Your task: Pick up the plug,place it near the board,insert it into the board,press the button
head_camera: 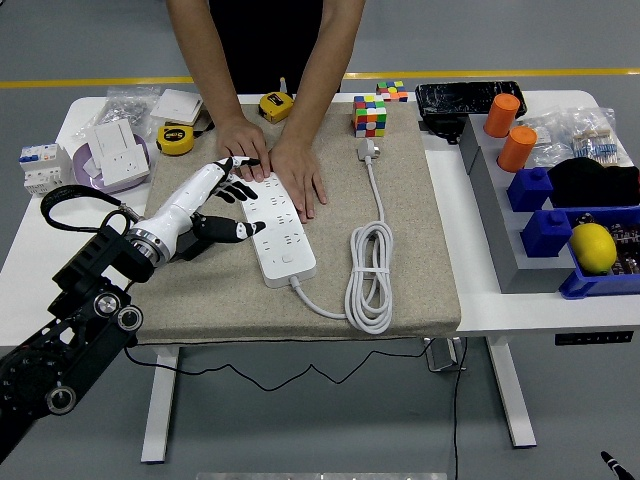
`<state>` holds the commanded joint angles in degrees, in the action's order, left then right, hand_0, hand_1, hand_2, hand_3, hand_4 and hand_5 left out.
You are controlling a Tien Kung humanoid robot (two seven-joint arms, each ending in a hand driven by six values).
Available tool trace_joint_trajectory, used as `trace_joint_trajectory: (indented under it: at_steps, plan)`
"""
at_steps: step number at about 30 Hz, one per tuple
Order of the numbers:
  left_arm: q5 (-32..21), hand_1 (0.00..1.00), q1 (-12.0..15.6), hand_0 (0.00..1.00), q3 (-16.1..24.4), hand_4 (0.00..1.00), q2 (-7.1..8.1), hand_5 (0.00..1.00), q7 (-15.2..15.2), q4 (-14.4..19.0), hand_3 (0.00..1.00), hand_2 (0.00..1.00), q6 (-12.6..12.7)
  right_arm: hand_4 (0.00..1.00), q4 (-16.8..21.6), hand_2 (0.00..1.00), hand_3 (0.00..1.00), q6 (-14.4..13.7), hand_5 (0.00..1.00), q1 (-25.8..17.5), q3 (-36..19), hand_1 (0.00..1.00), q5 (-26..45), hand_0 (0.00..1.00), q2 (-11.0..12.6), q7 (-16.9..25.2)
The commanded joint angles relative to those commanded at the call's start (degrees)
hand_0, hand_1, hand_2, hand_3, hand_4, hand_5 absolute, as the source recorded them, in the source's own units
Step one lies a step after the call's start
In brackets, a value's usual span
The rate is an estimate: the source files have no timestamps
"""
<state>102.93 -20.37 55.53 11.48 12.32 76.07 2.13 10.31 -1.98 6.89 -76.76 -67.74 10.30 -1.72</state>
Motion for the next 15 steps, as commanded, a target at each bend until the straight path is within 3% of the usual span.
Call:
trace_joint_trajectory:
  at_steps: [8,15]
  plan:
    - [6.5,0.922,1.0,0.981,2.1,0.998,0.46,0.998,2.7,4.4,0.843,0.864,-0.8,0.998,0.0,0.721,0.731,0.0,0.876,-0.2,-0.6,0.797,-0.3,0.998,0.0,-0.2]
    - [9.5,0.915,0.2,0.982,1.5,0.998,1.29,0.998,5.3,2.6,0.802,0.851,-3.4,0.998,0.0,0.721,0.731,-0.1,0.877,0.3,-0.2,0.797,0.3,0.998,0.0,0.1]
